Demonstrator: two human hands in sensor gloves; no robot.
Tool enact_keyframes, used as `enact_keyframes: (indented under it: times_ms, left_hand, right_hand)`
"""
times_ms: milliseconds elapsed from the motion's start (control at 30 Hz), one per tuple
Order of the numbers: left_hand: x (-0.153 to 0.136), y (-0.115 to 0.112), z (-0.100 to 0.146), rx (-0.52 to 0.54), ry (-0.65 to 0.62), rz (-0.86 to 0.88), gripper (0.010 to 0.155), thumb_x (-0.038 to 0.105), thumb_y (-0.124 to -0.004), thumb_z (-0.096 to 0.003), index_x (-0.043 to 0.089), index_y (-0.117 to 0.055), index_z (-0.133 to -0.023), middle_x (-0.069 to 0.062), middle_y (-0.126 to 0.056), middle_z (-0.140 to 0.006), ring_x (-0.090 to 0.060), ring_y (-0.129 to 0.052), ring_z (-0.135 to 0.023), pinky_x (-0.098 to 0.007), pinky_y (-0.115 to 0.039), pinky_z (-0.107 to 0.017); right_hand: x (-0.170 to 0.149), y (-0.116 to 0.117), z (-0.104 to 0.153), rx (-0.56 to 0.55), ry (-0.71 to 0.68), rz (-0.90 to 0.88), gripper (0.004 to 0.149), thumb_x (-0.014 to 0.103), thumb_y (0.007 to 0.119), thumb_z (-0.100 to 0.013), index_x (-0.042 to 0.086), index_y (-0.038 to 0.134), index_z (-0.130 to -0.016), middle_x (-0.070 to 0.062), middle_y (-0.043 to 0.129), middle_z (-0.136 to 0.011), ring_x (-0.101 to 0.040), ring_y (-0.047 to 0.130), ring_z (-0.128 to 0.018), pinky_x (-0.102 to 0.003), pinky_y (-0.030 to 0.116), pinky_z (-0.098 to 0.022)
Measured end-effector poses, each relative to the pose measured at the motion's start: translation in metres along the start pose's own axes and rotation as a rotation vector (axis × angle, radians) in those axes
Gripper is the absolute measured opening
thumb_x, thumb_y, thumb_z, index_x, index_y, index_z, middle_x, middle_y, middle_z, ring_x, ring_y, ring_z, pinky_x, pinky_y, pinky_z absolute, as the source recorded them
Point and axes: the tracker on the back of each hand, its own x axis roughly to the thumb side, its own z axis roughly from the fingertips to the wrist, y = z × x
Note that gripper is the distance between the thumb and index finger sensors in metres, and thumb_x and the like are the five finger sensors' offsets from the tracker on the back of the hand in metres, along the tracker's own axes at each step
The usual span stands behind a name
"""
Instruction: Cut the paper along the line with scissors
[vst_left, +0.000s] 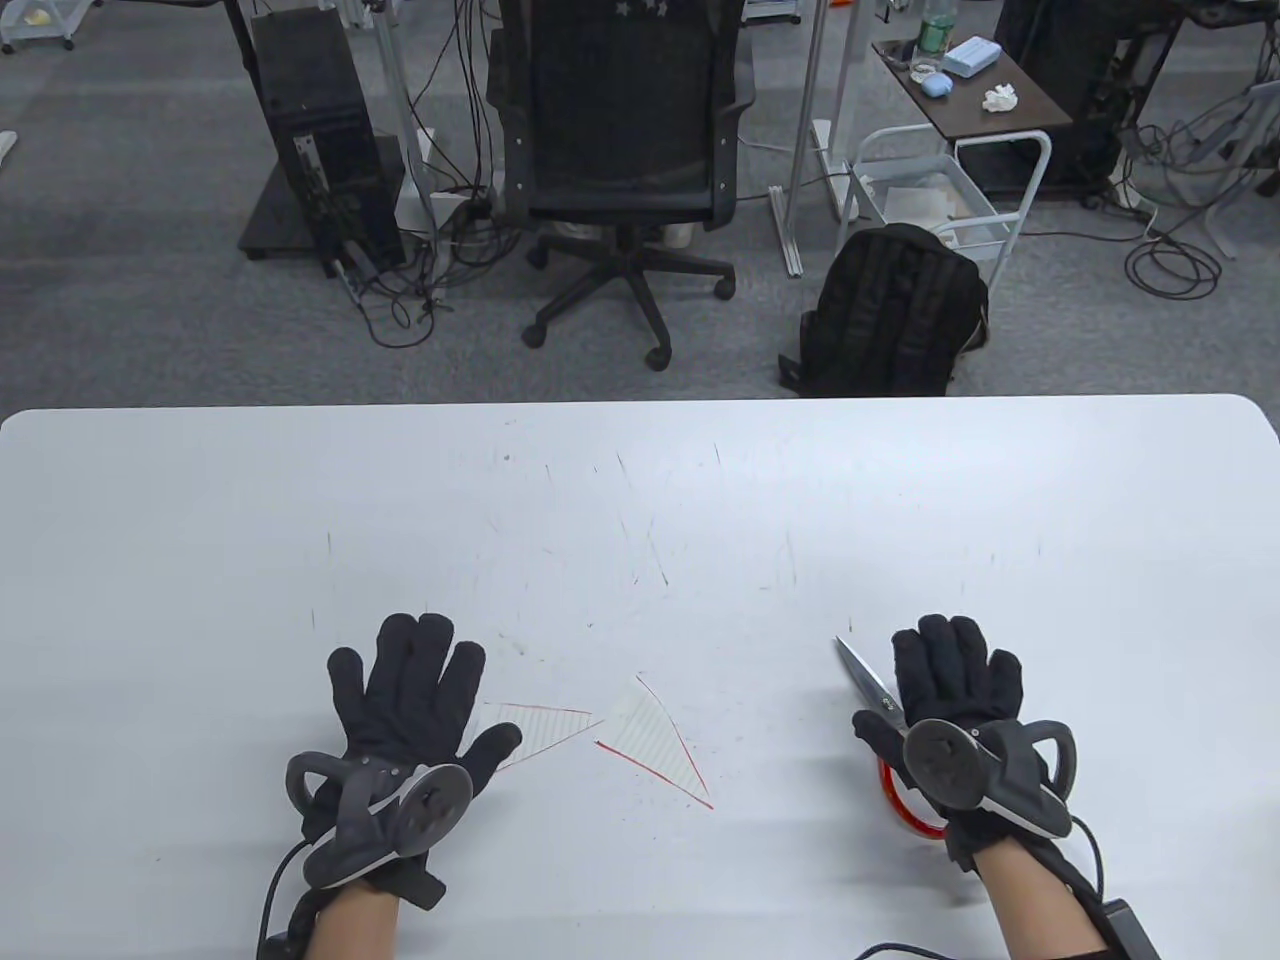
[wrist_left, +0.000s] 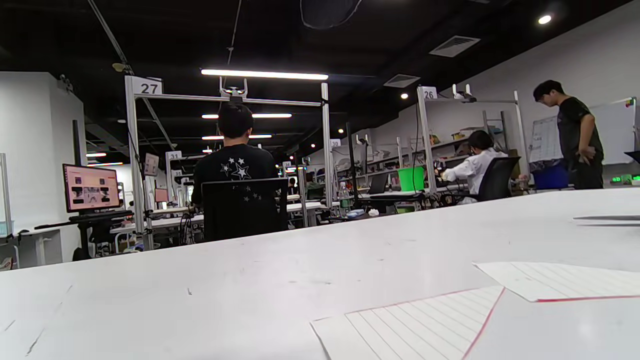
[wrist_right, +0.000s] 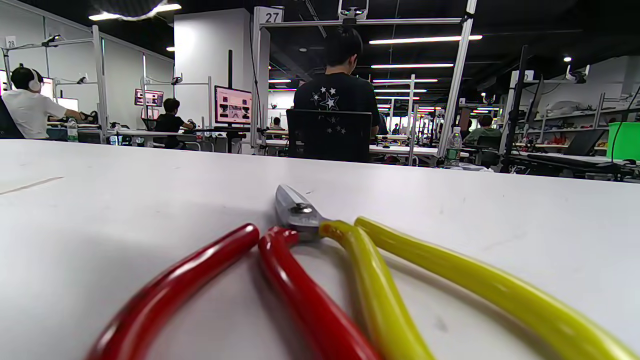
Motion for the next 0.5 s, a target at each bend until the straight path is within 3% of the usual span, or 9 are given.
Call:
enact_keyframes:
  times_ms: [233,500]
  left_hand:
    - [-0.0077,-0.0006,-0.0005,-0.019,0.017,0.184,0.085,0.073,-0.042,-0.0557,0.020,-0.036,-0.122,-0.018,-0.024,-0.128,-0.050,-0.025,-0.119,-0.080,-0.024,-0.076]
    - [-0.0083,-0.0003,0.0010,-0.012,0.023,0.110,0.086,0.073,-0.041,-0.0564,0.018,-0.032,-0.122,-0.019,-0.023,-0.127,-0.051,-0.023,-0.118,-0.080,-0.024,-0.076]
  right_hand:
    - [-0.0014,0.0031,0.0004,0.019,0.012,-0.016,0.084,0.060,0.051,-0.059,0.005,0.016,-0.113,-0.022,-0.001,-0.114,-0.050,-0.004,-0.102,-0.072,0.008,-0.065]
    - [-0.0004,0.0042,0.0010,0.030,0.014,-0.012,0.084,0.059,0.052,-0.059,0.004,0.016,-0.112,-0.023,-0.001,-0.113,-0.050,-0.003,-0.101,-0.073,0.008,-0.065]
